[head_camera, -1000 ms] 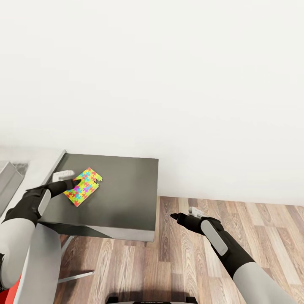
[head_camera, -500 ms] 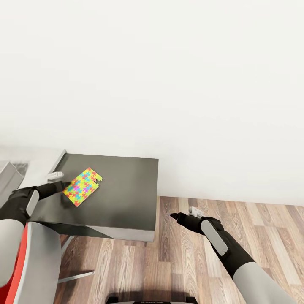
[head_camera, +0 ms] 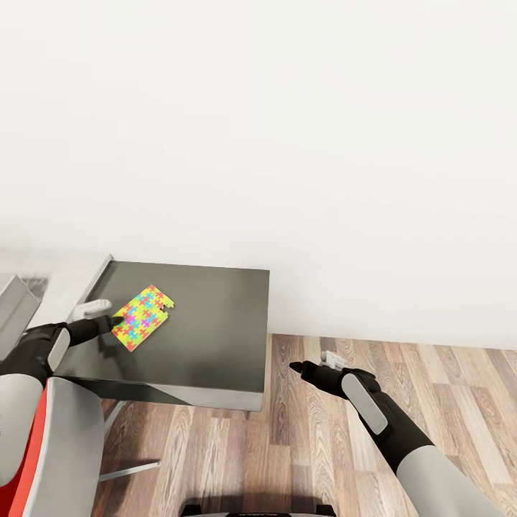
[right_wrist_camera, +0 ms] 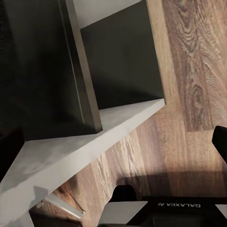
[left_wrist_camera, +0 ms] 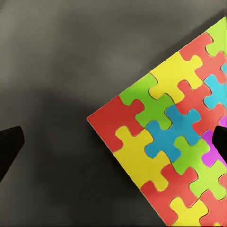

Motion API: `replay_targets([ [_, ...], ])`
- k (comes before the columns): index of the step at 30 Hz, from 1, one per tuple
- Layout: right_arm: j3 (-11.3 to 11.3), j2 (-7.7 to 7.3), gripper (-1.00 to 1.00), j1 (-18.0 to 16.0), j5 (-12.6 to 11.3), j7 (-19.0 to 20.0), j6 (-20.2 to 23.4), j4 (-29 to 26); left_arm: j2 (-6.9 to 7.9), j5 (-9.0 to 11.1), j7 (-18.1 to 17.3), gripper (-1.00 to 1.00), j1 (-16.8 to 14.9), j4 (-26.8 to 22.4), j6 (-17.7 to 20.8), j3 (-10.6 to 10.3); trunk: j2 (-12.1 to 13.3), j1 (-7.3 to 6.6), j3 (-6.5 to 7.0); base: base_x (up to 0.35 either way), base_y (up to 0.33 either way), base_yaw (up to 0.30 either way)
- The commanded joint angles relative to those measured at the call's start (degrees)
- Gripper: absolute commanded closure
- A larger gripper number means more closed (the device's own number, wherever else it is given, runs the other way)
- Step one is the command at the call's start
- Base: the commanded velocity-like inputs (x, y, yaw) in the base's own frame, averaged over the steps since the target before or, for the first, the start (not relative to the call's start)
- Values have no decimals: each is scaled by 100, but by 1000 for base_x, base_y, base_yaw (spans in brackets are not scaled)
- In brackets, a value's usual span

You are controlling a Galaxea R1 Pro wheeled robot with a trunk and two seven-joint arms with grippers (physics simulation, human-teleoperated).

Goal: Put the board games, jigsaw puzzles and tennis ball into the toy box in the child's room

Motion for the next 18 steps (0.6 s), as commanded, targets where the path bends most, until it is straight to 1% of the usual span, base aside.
replay_targets([
  [1, 22, -6, -100, -4, -60, -55, 5, -11, -7, -1, -27, -100, -5, -5, 45, 27, -10, 3, -9, 0, 0, 0],
  [9, 22, -2, -100, -4, -60, -55, 13, -11, -29, -8, -41, -100, -5, 6, 46, 13, -10, 3, -18, 0, 0, 0],
  [18, 22, -1, -100, -4, -60, -55, 14, -11, -30, -6, -40, -100, -5, 2, 31, 12, -10, 3, -90, 0, 0, 0],
])
